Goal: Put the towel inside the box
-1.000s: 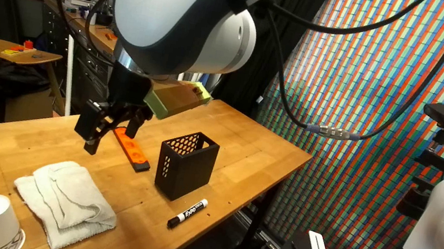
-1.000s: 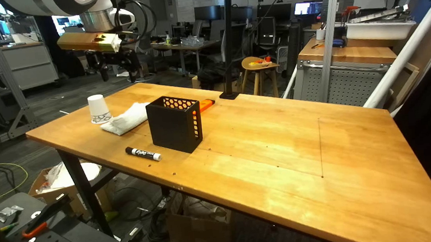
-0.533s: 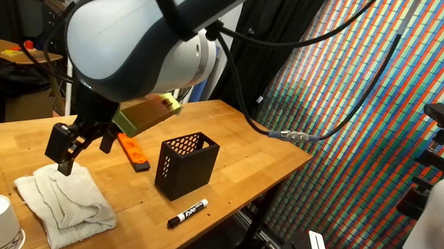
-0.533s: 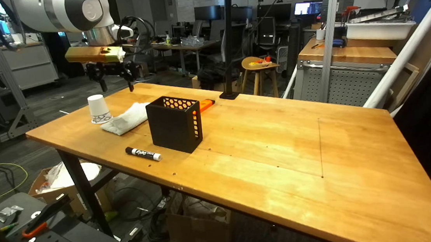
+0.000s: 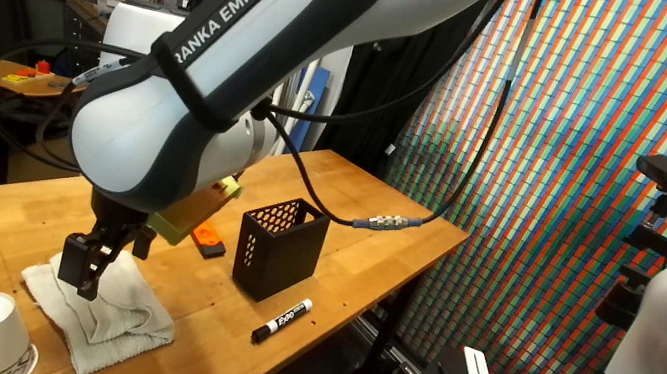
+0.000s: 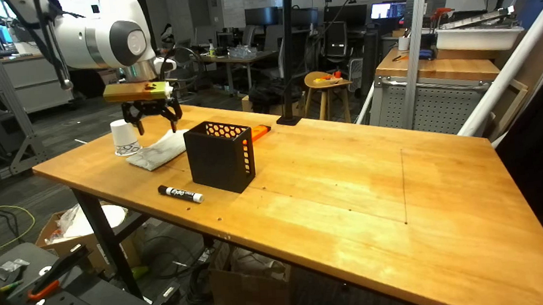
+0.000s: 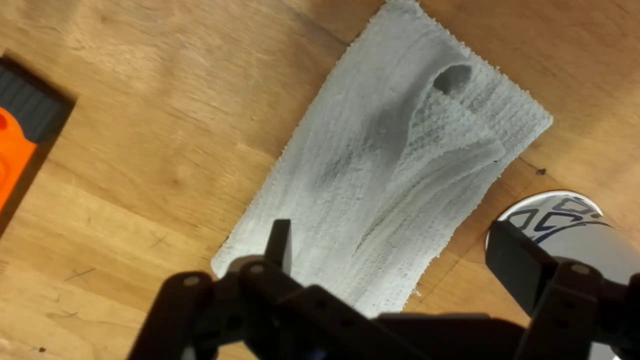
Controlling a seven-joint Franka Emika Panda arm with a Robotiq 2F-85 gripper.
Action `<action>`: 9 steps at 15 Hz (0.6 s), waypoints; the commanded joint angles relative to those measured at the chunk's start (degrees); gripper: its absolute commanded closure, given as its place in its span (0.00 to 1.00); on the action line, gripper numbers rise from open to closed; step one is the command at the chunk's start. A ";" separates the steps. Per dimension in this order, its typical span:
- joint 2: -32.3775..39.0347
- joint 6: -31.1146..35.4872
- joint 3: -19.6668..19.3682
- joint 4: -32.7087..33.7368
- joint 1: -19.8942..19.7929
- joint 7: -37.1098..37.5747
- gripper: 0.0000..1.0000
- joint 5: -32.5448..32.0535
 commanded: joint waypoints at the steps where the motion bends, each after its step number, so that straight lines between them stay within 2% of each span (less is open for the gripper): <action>1: 5.83 1.21 -0.27 5.46 -0.32 -1.65 0.00 -1.57; 4: 9.49 1.20 -0.48 8.11 -0.76 -2.75 0.00 -1.83; 9: 11.77 1.40 -0.08 7.85 -2.29 -4.86 0.00 -1.07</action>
